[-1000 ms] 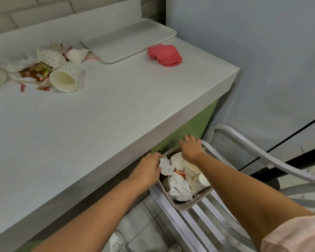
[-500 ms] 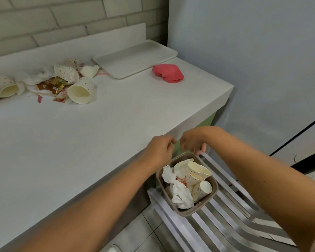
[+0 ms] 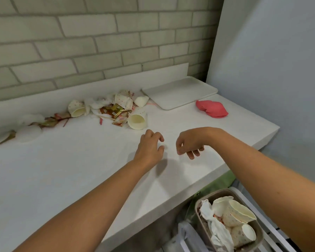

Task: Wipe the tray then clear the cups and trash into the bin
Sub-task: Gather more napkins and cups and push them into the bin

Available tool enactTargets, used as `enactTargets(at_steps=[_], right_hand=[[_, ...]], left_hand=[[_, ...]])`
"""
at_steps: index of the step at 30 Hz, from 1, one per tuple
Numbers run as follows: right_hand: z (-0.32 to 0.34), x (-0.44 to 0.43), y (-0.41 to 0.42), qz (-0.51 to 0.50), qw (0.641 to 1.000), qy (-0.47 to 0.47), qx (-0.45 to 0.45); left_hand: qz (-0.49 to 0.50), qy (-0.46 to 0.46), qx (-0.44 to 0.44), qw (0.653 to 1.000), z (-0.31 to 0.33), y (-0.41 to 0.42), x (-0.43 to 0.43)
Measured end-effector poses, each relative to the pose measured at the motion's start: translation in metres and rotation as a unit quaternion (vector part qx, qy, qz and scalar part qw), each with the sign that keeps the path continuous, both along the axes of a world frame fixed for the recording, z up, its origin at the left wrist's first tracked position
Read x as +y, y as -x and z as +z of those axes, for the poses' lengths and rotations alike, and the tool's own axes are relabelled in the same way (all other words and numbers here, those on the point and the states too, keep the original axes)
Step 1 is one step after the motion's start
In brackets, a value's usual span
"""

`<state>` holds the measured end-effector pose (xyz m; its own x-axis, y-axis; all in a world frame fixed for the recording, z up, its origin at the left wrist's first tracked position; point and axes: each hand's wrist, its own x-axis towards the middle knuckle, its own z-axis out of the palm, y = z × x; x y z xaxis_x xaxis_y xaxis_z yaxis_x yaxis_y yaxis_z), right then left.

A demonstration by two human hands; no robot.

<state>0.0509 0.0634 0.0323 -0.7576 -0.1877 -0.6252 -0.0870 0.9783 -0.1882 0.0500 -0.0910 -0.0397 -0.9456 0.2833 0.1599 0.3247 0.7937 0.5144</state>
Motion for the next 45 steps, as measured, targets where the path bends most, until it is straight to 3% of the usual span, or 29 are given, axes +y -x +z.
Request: enactTargets(at_steps=[4, 18, 33, 45], right_hand=[[0.001, -0.061, 0.029, 0.037, 0.998, 0.037, 0.033], [-0.011, -0.241, 0.097, 0.152, 0.987, 0.051, 0.020], [-0.016, -0.342, 0.160, 0.220, 0.964, 0.061, 0.135], [-0.038, -0.392, 0.238, 0.109, 0.957, 0.126, 0.236]], left_hand=[[0.072, 0.022, -0.017, 0.997, 0.002, 0.023, -0.068], [0.218, 0.062, -0.024, 0.974, -0.003, 0.072, -0.280], [0.319, 0.002, -0.048, 0.946, 0.009, 0.124, -0.388], [0.384, -0.078, -0.035, 0.919, 0.001, 0.174, -0.425]])
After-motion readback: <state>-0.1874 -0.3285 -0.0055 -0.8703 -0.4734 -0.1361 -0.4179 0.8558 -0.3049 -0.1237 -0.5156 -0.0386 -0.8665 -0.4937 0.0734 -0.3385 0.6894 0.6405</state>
